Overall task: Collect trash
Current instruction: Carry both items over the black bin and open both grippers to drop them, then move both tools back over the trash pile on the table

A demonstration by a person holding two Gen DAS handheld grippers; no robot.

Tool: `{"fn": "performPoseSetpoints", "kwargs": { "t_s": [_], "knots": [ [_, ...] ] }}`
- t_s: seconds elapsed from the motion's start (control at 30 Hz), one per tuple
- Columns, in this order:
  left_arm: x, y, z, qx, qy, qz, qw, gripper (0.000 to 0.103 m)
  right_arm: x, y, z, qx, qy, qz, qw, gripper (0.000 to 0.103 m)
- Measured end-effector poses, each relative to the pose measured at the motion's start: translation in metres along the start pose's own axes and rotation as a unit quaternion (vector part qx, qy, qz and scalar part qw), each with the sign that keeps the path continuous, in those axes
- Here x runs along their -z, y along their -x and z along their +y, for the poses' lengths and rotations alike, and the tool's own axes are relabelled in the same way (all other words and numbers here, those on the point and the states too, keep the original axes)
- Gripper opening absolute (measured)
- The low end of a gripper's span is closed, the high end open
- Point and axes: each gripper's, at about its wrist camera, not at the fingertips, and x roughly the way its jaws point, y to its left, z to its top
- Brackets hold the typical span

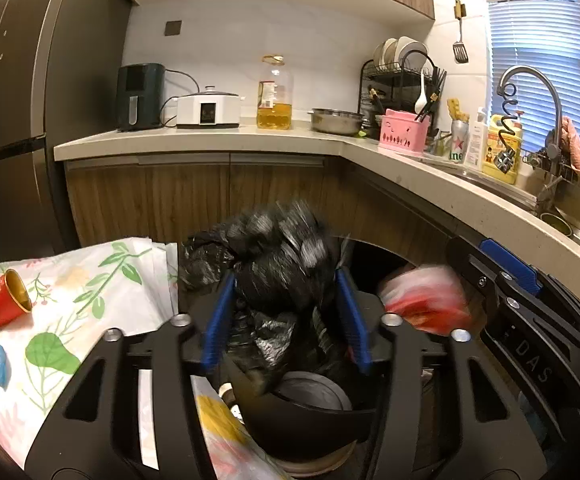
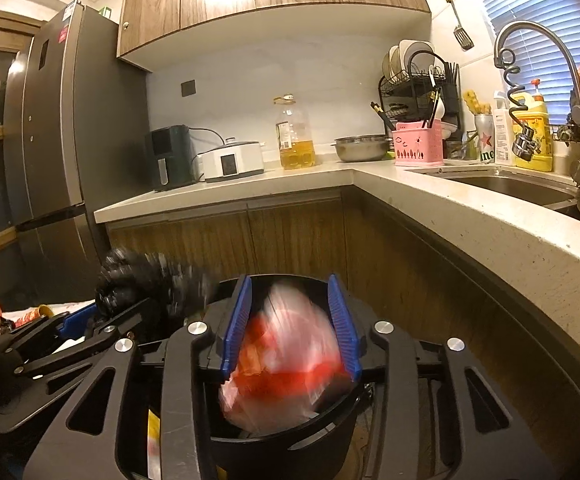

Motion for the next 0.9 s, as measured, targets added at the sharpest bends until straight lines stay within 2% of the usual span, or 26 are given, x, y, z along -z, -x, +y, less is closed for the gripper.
{"fn": "performPoseSetpoints", "kwargs": {
  "t_s": [0.17, 0.33, 0.77, 0.9],
  "knots": [
    [0.001, 0.002, 0.003, 0.004, 0.007, -0.002, 1.0000, 0.065, 0.003, 0.001, -0.007, 0.007, -0.010, 0.005, 1.000, 0.048],
    [0.003, 0.010, 0.008, -0.001, 0.014, -0.002, 0.9999, 0.069, 0.006, 0.006, -0.007, 0.010, -0.012, 0.011, 1.000, 0.053],
    [0.014, 0.076, 0.026, -0.064, 0.031, -0.034, 0.9968, 0.091, 0.010, 0.037, 0.002, 0.008, -0.016, 0.010, 1.000, 0.076],
    [0.021, 0.102, 0.034, -0.084, 0.036, -0.046, 0.9948, 0.092, 0.012, 0.055, 0.006, 0.012, -0.020, 0.004, 1.000, 0.081]
  ]
}}
